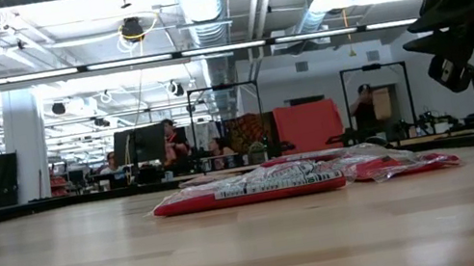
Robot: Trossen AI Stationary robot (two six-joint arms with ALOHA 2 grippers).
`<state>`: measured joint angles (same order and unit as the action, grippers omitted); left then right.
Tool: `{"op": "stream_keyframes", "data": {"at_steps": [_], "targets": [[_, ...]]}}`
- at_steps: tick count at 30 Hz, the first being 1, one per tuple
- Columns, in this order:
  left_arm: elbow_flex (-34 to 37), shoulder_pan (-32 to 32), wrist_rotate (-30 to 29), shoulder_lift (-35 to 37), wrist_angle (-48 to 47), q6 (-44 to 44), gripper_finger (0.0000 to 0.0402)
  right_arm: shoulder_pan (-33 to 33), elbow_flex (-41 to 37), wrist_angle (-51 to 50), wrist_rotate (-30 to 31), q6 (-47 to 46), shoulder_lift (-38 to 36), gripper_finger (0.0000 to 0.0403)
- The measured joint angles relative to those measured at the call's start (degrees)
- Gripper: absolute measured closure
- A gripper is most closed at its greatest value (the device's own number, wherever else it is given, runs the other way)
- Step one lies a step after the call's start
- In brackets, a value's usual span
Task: Sort popcorn bags into baskets
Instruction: Put the red popcorn bag into the green bin
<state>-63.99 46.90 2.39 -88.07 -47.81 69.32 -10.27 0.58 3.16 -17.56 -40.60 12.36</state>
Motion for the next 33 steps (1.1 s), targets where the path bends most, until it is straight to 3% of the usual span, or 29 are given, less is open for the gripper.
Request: {"op": "stream_keyframes", "data": {"at_steps": [10, 21, 27, 33], "targets": [[0.0, -0.09, 0.5, -0.22, 1.27, 1.35, 0.0374, -0.01, 0.0, 0.0, -0.04, -0.05, 0.0, 0.028], [0.0, -2.09, 3.4, 0.35, 2.29, 5.45, 0.0248, 0.01, 0.0, 0.02, 0.22, 0.59, 0.0, 0.0279], [0.0, -10.32, -0.89, 6.36, -0.6, 4.09, 0.0221, 0.01, -0.11, 2.6, 1.56, 0.54, 0.0, 0.028], [0.0, -26.31, -14.83, 16.51, -8.84, 3.22, 0.0218, -0.01, -0.11, 5.08, 1.68, 0.04, -0.02, 0.028]]}}
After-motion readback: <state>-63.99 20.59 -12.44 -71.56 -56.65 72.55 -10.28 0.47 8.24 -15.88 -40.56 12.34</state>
